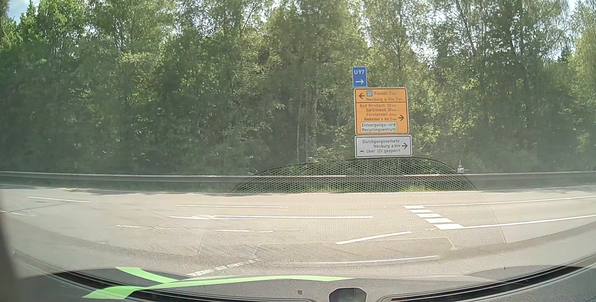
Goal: Follow the waypoints while adhering to traffic rules and regulations
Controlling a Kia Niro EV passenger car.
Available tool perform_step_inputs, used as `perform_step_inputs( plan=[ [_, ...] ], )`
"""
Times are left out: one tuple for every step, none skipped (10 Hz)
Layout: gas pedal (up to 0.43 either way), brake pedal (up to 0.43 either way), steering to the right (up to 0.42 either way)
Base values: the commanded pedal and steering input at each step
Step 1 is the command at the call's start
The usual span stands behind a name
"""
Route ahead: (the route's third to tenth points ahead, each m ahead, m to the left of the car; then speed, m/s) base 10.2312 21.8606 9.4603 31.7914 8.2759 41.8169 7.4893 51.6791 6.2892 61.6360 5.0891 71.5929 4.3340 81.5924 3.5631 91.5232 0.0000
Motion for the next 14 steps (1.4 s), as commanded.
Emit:
perform_step_inputs(
  plan=[
    [0.0, 0.299, -0.063],
    [0.0, 0.299, -0.063],
    [0.0, 0.299, -0.063],
    [0.0, 0.299, -0.063],
    [0.0, 0.299, -0.063],
    [0.0, 0.299, -0.063],
    [0.0, 0.293, -0.063],
    [0.0, 0.299, -0.063],
    [0.0, 0.299, -0.063],
    [0.0, 0.299, -0.063],
    [0.0, 0.299, -0.063],
    [0.0, 0.299, -0.063],
    [0.0, 0.299, -0.063],
    [0.0, 0.299, -0.063]
  ],
)
